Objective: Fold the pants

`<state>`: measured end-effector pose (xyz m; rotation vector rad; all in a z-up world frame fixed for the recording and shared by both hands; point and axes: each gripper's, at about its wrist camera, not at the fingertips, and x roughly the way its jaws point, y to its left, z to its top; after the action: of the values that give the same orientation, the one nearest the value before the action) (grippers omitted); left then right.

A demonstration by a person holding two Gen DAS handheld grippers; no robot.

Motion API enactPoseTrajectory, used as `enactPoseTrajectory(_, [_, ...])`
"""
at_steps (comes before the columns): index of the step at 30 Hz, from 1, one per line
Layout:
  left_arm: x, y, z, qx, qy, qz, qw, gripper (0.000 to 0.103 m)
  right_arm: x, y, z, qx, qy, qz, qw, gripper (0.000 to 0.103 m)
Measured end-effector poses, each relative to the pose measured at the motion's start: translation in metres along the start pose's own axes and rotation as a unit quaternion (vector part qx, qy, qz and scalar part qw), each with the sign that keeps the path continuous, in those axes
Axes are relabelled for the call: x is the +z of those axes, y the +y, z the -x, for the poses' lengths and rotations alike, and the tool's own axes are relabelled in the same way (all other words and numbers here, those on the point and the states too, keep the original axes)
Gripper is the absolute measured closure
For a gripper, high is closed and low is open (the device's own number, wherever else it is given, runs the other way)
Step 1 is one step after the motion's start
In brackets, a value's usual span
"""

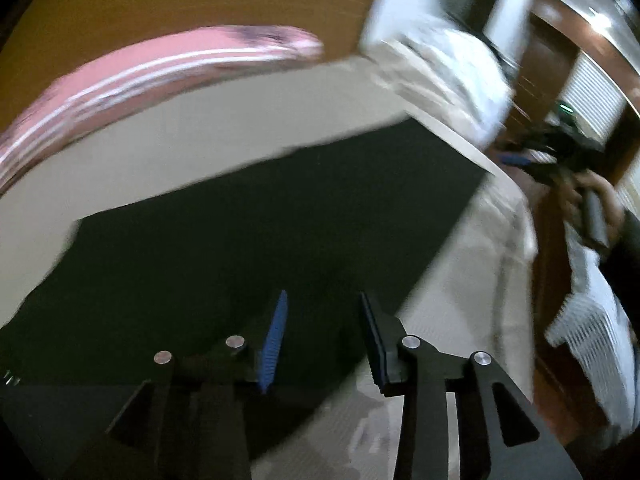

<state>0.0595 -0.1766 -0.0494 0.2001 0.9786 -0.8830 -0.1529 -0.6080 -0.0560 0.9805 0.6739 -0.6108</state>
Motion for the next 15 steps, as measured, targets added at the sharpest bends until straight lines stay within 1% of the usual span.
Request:
enactPoseTrajectory(2, [-0.004,0.03,0.008,0.032,-0.005,0.035,0.9989,0.065,-0.008,0.035,0.0,0.025,0.008,0.044,0.999,0.077])
enactPoseTrajectory(3, [-0.007,0.048,0.013,0.054,-0.009,0.055,0.997,0.065,-0.015,0.058,-0.005,0.045,0.02,0.067,0.997,0.077])
enactPoseTrajectory(5, [-0.015,0.071,0.022,0.082,-0.014,0.08,0.9934,0.065,-0.032,0.095,-0.016,0.072,0.045,0.104,0.991,0.077])
enactPoseTrajectory(6, [-0.02,0.081,0.026,0.092,-0.015,0.09,0.9916,0.065,-0.043,0.116,-0.024,0.085,0.061,0.124,0.987,0.077])
enactPoseTrajectory(8, [-0.031,0.104,0.032,0.116,-0.013,0.107,0.9874,0.065,-0.071,0.16,-0.043,0.111,0.1,0.17,0.974,0.077])
enactPoseTrajectory(11, [-0.045,0.127,0.035,0.136,-0.004,0.125,0.9828,0.065,-0.121,0.22,-0.071,0.147,0.16,0.24,0.946,0.077])
enactPoseTrajectory(13, [-0.057,0.135,0.041,0.14,-0.004,0.13,0.9815,0.065,-0.155,0.259,-0.089,0.173,0.202,0.287,0.92,0.077])
enactPoseTrajectory(15, [-0.062,0.137,0.044,0.142,-0.008,0.129,0.9813,0.065,-0.182,0.288,-0.102,0.19,0.239,0.323,0.896,0.077])
